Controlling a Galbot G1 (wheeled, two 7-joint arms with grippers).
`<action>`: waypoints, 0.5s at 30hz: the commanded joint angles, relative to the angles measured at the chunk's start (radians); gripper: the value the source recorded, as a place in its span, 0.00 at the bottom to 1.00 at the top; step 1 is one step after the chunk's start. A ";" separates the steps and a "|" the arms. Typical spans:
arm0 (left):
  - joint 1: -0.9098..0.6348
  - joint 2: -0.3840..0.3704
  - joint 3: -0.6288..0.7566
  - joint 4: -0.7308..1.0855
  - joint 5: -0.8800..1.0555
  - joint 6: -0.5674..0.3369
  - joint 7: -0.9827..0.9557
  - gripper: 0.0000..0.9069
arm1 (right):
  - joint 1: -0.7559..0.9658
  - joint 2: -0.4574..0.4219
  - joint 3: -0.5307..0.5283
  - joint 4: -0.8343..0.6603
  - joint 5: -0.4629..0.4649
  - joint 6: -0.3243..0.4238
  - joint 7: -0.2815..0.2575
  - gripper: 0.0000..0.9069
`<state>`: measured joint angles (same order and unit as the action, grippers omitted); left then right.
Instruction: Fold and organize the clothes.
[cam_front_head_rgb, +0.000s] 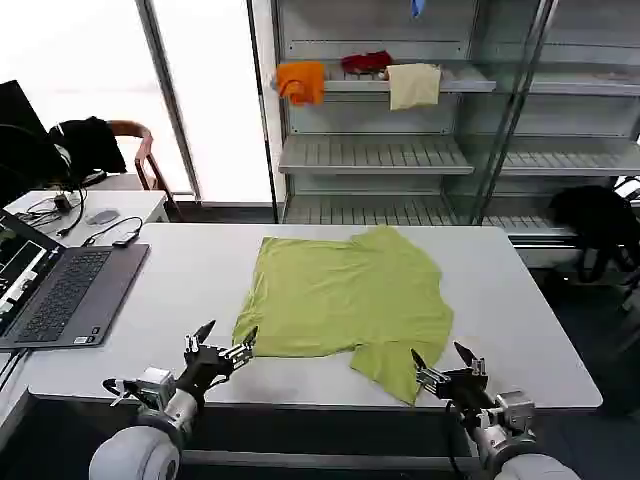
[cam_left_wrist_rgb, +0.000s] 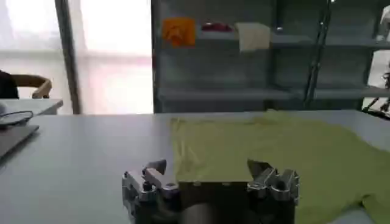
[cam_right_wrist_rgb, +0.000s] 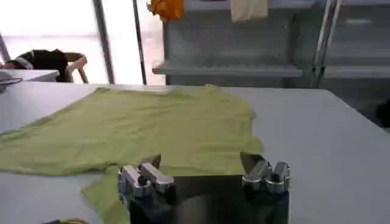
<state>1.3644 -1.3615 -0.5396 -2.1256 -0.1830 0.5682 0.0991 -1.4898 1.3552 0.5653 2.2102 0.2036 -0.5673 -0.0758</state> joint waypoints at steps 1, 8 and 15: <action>-0.003 -0.001 0.005 0.026 0.055 0.001 -0.004 1.00 | -0.006 0.009 -0.032 -0.031 -0.041 0.004 0.002 1.00; 0.012 -0.001 0.017 0.063 0.088 -0.021 -0.008 1.00 | -0.009 0.013 -0.067 -0.053 -0.066 0.010 -0.003 1.00; 0.012 -0.004 0.021 0.097 0.097 -0.035 -0.012 1.00 | -0.010 0.019 -0.086 -0.063 -0.096 0.013 -0.006 1.00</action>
<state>1.3732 -1.3656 -0.5193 -2.0442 -0.1054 0.5328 0.0882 -1.4980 1.3734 0.4966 2.1573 0.1304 -0.5556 -0.0825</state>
